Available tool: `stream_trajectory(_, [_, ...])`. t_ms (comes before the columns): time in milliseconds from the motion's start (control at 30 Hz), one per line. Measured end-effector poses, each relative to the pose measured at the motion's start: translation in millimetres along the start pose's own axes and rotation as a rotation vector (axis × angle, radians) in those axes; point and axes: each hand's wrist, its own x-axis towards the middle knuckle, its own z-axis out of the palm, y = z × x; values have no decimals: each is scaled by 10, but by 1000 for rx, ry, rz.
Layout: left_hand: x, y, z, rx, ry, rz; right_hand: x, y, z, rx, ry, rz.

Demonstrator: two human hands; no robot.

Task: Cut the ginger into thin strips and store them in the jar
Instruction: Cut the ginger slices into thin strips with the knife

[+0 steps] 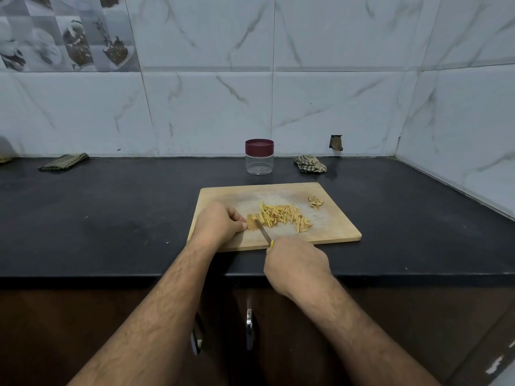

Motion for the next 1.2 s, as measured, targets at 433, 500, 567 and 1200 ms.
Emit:
stream_trajectory(433, [-153, -158, 74, -234, 337, 21, -9, -74, -4, -58, 9, -98])
stream_trajectory(500, [-157, -181, 73, -282, 359, 17, 34, -59, -67, -73, 12, -63])
stream_trajectory(567, [-165, -188, 78, -297, 365, 19, 75, -4, -119, -70, 22, -14])
stream_trajectory(1200, [-188, -170, 97, -305, 379, 25, 50, 40, -108, -68, 42, -3])
